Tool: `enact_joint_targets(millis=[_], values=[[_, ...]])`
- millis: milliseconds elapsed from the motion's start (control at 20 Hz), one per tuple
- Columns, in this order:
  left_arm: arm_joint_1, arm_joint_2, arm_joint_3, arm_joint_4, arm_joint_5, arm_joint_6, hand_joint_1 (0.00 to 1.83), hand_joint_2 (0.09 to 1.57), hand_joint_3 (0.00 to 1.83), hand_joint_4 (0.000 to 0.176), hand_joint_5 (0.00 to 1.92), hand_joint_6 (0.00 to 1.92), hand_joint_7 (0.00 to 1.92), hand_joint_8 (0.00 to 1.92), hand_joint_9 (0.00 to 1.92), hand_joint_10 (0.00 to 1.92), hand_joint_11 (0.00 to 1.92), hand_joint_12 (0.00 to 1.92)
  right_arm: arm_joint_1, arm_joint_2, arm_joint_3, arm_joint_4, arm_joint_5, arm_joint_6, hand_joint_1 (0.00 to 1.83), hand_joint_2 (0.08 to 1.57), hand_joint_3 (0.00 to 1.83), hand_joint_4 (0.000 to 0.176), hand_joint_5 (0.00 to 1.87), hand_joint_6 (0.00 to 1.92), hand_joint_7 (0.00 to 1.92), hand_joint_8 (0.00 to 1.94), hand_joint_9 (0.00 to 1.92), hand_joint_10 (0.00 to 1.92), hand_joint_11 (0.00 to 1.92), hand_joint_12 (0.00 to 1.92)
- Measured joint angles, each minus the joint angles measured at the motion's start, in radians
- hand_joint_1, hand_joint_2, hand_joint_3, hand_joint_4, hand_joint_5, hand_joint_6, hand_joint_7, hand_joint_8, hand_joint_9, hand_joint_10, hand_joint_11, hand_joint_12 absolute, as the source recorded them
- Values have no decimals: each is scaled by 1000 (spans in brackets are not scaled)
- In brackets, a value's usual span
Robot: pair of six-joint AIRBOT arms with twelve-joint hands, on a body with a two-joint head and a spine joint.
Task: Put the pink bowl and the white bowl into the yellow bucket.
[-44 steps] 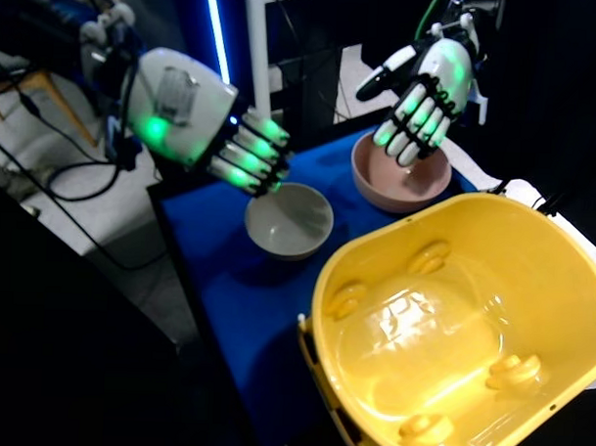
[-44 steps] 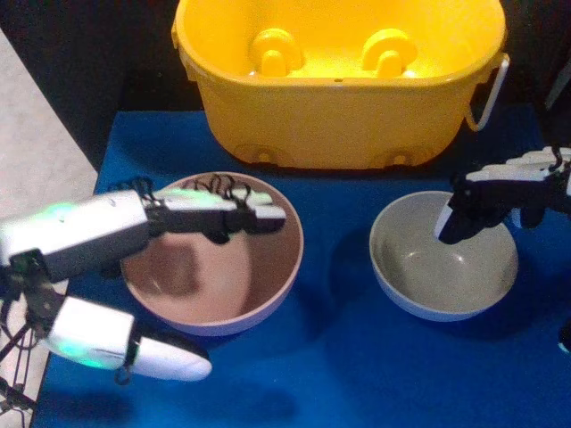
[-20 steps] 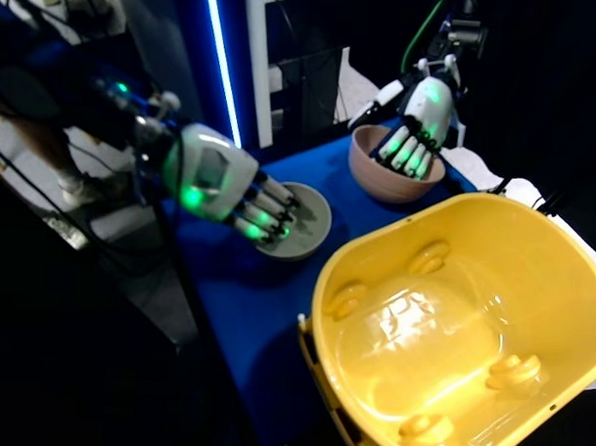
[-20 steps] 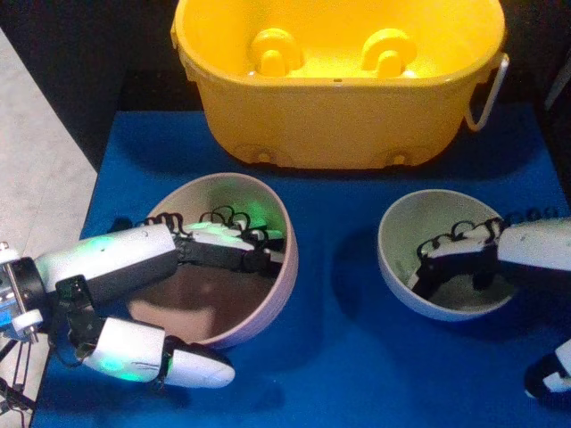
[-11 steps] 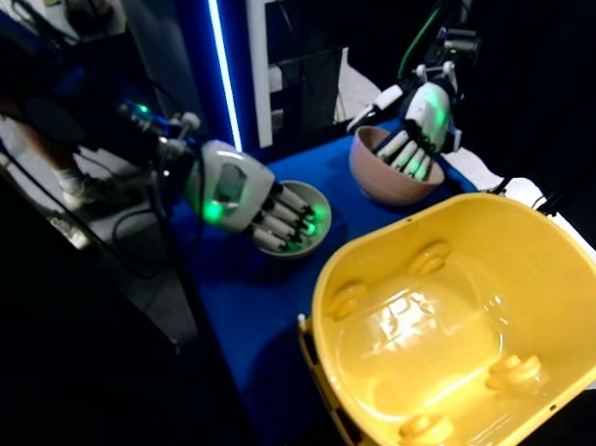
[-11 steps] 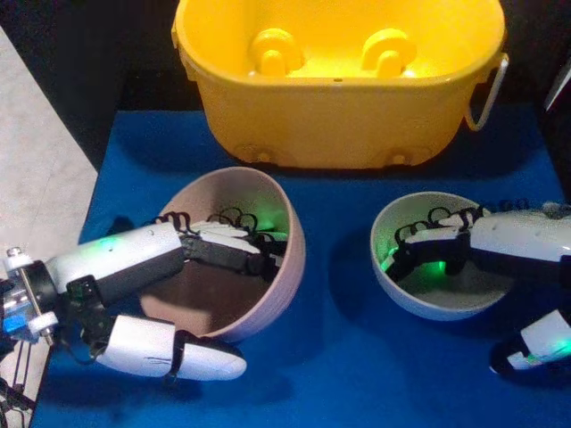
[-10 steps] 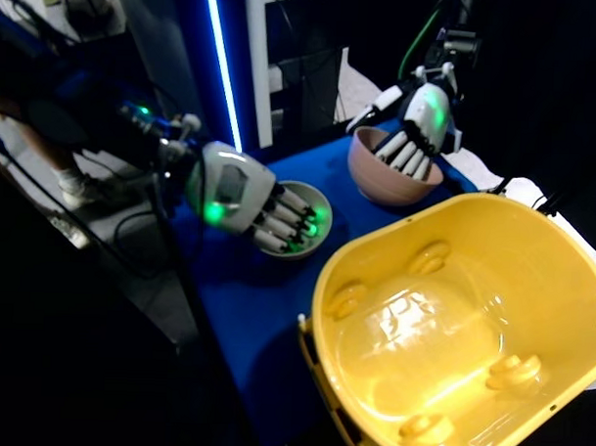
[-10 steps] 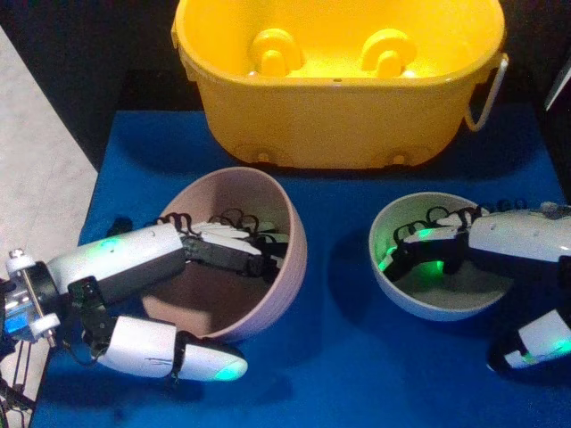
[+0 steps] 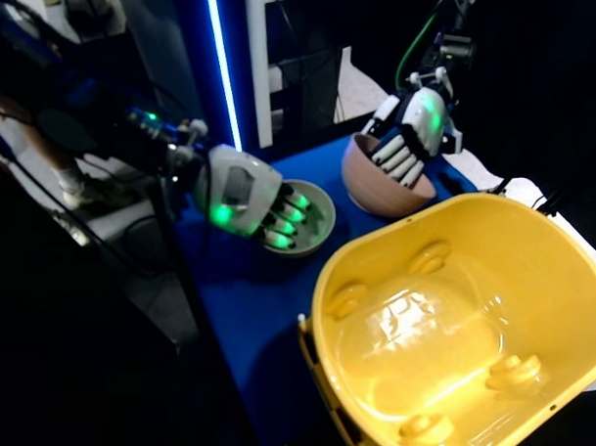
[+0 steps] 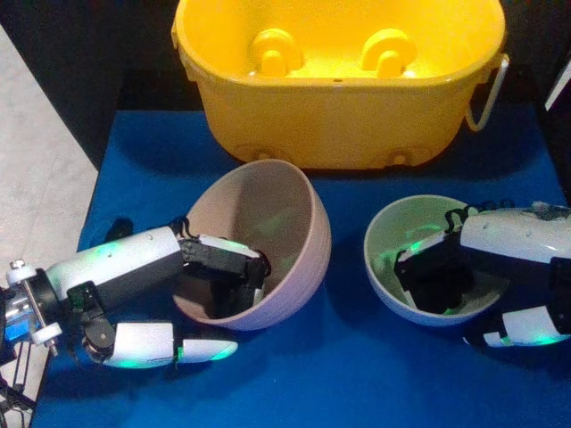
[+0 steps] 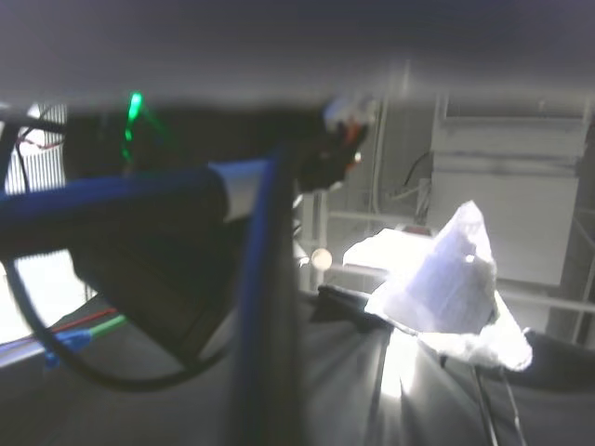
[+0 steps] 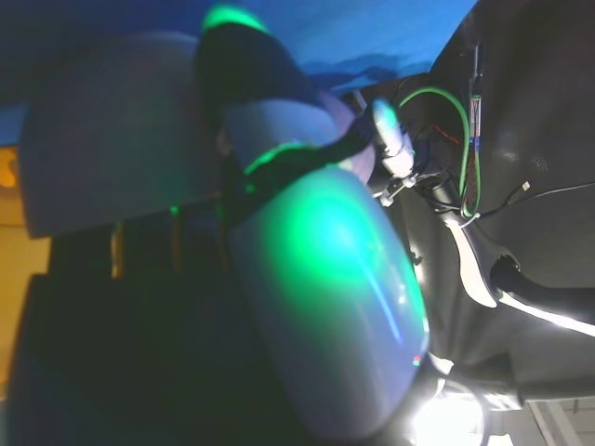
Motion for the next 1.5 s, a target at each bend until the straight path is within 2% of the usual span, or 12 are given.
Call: enact_joint_targets(millis=[250,400,450,550,700,750,1000,1050,1150,1250,1400,1500], values=[[7,56,-39,7,3,-4,1332,1254,0,0,635,1313,766,1438,645,1615,374,1702,-5,52,-51,11,12,1,1478,1231,0,0,658,1429,690,1364,651,1428,601,1718],[7,120,-71,4,-17,-4,1328,1267,1,0,643,1249,718,1471,627,1730,429,1836,-6,113,-94,31,39,1,1479,1229,1,0,608,1483,669,1378,690,1379,648,1698],[7,143,-82,-3,-31,-3,1321,1282,1,0,622,1254,690,1522,600,1768,424,1878,-5,135,-110,35,53,1,1488,1192,0,0,714,1323,750,1321,782,1313,734,1642],[7,180,-108,-18,-47,16,1327,1275,0,0,680,1155,696,1534,614,1806,395,1903,2,164,-137,35,64,1,1493,1172,0,0,759,1245,798,1250,837,1281,760,1613],[23,225,-147,-26,-76,37,1329,1261,0,0,675,1208,712,1518,629,1675,435,1707,9,212,-192,34,101,2,1494,1172,0,0,773,1223,785,1274,828,1300,752,1618],[23,232,-155,-27,-76,41,1336,1240,0,0,695,1244,761,1432,659,1594,426,1613,13,222,-202,34,109,2,1485,1211,0,0,688,1357,699,1371,728,1376,654,1681],[63,309,-205,-70,-133,85,1336,1237,0,0,695,1252,782,1437,643,1556,361,1592,45,256,-216,39,191,2,1490,1173,0,0,794,1243,805,1304,780,1271,752,1610],[79,323,-207,-89,-159,88,1219,1228,1,0,738,1157,810,1508,597,1374,297,1604,45,255,-218,35,216,2,1492,1171,0,0,772,1226,819,1291,801,1282,777,1605],[95,344,-219,-130,-182,109,1219,1227,0,0,757,1102,803,1539,608,1504,402,1798,62,255,-220,29,218,2,1366,1193,0,0,740,1314,854,1269,813,1375,847,1653],[103,375,-237,-143,-211,142,1227,1190,0,0,854,1001,837,1451,625,1447,492,1724,103,260,-220,26,212,2,1359,1198,0,0,734,1357,849,1250,821,1365,861,1637],[109,410,-250,-164,-267,171,1203,1220,1,0,794,1104,783,1525,578,1451,477,1655,183,265,-220,-16,230,2,1337,1228,0,0,691,1334,780,1340,841,1466,958,1715],[112,426,-255,-178,-280,188,1196,1215,1,0,792,1122,800,1483,615,1329,482,1572,213,263,-220,-42,233,2,1354,1218,0,0,813,1269,814,1282,786,1405,789,1686]])
